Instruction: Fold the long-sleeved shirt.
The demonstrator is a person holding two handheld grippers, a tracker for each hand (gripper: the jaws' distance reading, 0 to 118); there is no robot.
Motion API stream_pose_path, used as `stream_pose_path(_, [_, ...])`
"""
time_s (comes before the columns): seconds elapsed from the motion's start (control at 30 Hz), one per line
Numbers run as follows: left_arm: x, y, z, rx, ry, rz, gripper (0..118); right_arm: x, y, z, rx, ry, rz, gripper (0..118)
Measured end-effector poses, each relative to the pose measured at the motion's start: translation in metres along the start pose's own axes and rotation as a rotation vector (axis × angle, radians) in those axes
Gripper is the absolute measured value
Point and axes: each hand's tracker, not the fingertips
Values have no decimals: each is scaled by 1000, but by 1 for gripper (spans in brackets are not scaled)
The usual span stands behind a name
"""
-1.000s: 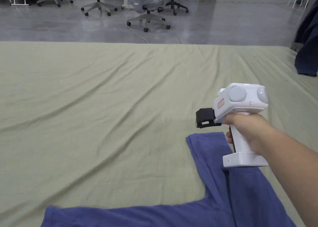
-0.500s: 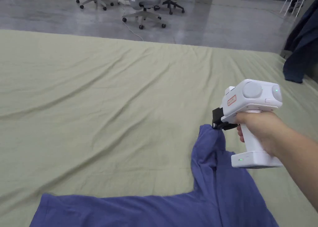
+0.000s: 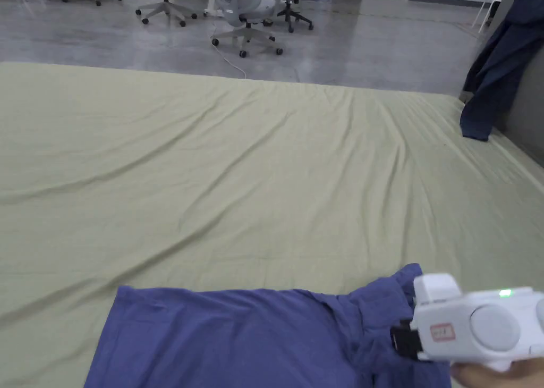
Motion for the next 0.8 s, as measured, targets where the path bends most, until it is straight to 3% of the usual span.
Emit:
stream_pose_path(0.1, [-5, -3, -1, -26, 22, 18, 1, -2, -41, -60, -154, 34, -57, 8])
stream_pose_path(0.13, [-7, -3, -1, -31, 28, 25, 1, -3, -50, -74, -144, 6, -80, 8])
stream_pose_path(0.17, [-9, -3, -1, -35, 33, 32, 1, 0, -46, -71, -25, -2, -74, 10])
stream_pose_path(0.27, [-11, -1, 4, -35, 50, 37, 1, 6, -34, -57, -58, 29, -220, 19])
stream_pose_path(0.3, [-12, 0, 6, -32, 56, 41, 1, 10, -32, -51, -39, 44, -224, 30])
stream_pose_path(0.37, [-13, 3, 11, -27, 60, 54, 1, 13, -33, -18, 50, 28, -189, 97])
stream_pose_path(0.4, [-14, 3, 14, -22, 59, 58, 1, 13, -37, 3, 105, 13, -205, 118])
stream_pose_path(0.5, [-15, 1, 17, -16, 72, 52, 1, 10, -57, 61, 325, 69, -260, 113])
stream_pose_path(0.6, [-20, -5, 14, -46, 94, 62, 1, 1, -86, 87, 397, 123, -241, 104])
stream_pose_path(0.63, [-22, -7, 12, -56, 96, 71, 1, -4, -95, 92, 408, 120, -233, 83])
stream_pose_path(0.67, [-24, -8, 8, -73, 102, 82, 1, -10, -105, 96, 404, 108, -222, 51])
stream_pose_path(0.7, [-26, -9, 4, -84, 97, 100, 1, -13, -110, 94, 392, 89, -204, 7])
stream_pose_path(0.77, [-33, -7, -4, -101, 103, 114, 1, -22, -121, 90, 318, 13, -142, 2])
stream_pose_path(0.8, [-37, -3, -10, -107, 108, 123, 1, -27, -124, 89, 318, 38, -141, 2])
